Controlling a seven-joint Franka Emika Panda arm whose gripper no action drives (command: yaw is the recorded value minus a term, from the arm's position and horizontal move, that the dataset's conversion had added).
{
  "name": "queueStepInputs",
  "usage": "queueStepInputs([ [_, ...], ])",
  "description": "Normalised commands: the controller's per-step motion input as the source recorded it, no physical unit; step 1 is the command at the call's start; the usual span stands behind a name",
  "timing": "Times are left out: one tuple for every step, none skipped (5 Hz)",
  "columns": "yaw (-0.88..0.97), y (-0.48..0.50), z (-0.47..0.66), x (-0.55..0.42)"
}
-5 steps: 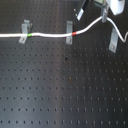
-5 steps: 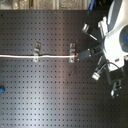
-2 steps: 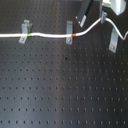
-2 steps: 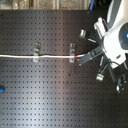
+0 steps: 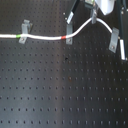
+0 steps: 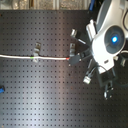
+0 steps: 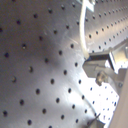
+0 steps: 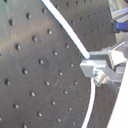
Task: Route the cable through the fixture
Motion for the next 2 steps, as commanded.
queueStepInputs([
  [0.05, 0.285, 0.03, -0.236],
  [0.01, 0.183, 0.11, -0.071],
])
